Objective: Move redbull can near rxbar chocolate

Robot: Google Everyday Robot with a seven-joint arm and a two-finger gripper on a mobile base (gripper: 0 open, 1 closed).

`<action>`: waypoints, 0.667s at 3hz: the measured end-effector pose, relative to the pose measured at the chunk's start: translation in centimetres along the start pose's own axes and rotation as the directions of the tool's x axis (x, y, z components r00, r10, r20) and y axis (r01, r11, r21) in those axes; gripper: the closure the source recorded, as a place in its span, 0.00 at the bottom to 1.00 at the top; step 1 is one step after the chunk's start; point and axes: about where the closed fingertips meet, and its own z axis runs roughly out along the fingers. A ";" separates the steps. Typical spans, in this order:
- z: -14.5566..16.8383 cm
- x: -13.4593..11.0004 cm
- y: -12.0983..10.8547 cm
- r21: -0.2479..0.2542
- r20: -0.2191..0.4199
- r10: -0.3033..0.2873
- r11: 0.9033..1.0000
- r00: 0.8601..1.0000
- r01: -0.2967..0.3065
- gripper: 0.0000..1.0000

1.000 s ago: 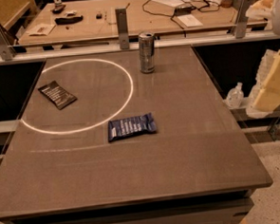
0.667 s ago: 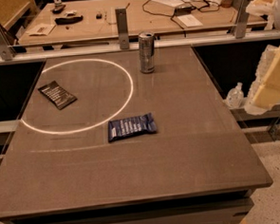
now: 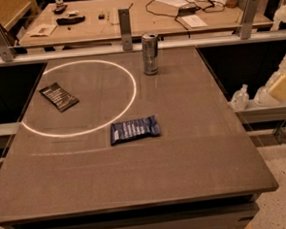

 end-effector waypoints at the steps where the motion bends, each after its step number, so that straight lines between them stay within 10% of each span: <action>1: 1.5 2.2 -1.0 -0.013 0.158 0.039 0.999 0.987 -0.038 0.00; 2: 2.9 2.8 -0.7 -0.057 0.336 0.077 0.996 0.939 -0.062 0.00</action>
Offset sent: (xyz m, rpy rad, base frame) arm 0.0087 0.0047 -0.0169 0.7443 -0.1611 0.1927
